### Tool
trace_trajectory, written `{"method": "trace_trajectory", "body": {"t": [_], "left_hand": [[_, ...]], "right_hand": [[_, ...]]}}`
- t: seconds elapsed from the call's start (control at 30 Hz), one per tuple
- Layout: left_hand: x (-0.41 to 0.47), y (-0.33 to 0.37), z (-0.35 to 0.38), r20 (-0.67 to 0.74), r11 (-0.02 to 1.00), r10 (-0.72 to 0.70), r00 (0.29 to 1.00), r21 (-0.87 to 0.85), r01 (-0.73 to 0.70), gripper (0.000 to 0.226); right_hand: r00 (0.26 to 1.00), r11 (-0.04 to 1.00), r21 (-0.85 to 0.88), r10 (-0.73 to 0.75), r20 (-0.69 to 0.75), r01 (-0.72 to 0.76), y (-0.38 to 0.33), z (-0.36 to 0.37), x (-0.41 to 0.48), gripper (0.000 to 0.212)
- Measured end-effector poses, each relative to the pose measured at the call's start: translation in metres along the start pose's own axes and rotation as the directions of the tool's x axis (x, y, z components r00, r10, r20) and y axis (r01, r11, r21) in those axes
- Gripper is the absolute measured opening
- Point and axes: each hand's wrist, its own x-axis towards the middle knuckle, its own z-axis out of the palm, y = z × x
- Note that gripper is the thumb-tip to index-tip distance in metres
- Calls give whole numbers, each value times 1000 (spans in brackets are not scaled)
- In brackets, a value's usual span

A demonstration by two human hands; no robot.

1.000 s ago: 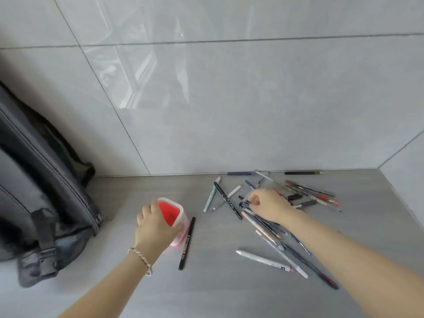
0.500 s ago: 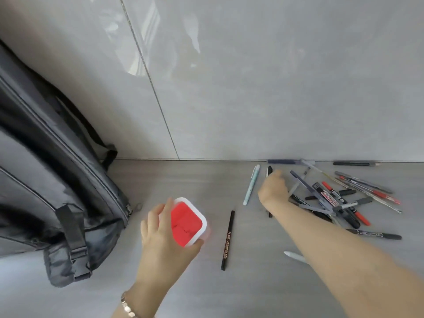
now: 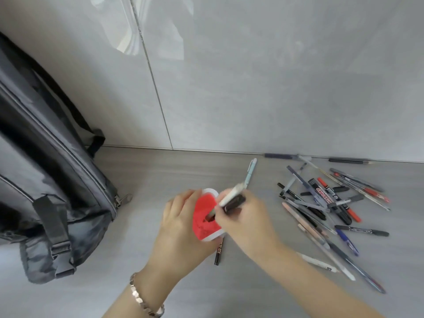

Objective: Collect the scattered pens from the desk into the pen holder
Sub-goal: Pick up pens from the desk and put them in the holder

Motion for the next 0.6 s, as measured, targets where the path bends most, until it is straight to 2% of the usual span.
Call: {"method": "trace_trajectory", "body": {"t": [0.07, 0.17, 0.23, 0.3, 0.37, 0.43, 0.47, 0.53, 0.6], "left_hand": [[-1, -2, 1, -2, 1000, 18, 1000, 24, -18, 75], [-8, -11, -1, -47, 999, -54, 997, 6, 54, 81], [-11, -18, -5, -87, 997, -83, 993, -13, 82, 82], [-13, -24, -11, -141, 997, -70, 988, 13, 73, 79], [-14, -29, -15, -154, 993, -112, 982, 25, 117, 79], [-15, -34, -19, -148, 986, -164, 975, 16, 168, 82], [-15, -36, -20, -149, 984, -169, 974, 25, 175, 84], [-15, -38, -22, -141, 981, -184, 973, 29, 189, 85], [-16, -39, -23, -127, 979, -202, 971, 13, 205, 85]], "right_hand": [[997, 999, -51, 11, 71, -7, 5, 3, -1, 13], [984, 998, 21, 49, 171, -53, 6, -6, 2, 34], [993, 995, 30, 92, 69, -95, 15, -11, 10, 27], [982, 979, -92, 180, -47, -184, 36, -7, 23, 24], [943, 894, -328, 332, 24, -306, 59, 6, 34, 42], [909, 775, -558, 408, 84, -296, 77, 26, 39, 54], [907, 732, -621, 413, 75, -282, 82, 35, 40, 54], [917, 695, -665, 397, 39, -272, 84, 44, 42, 43], [918, 728, -624, 394, 44, -283, 83, 42, 47, 28]]}}
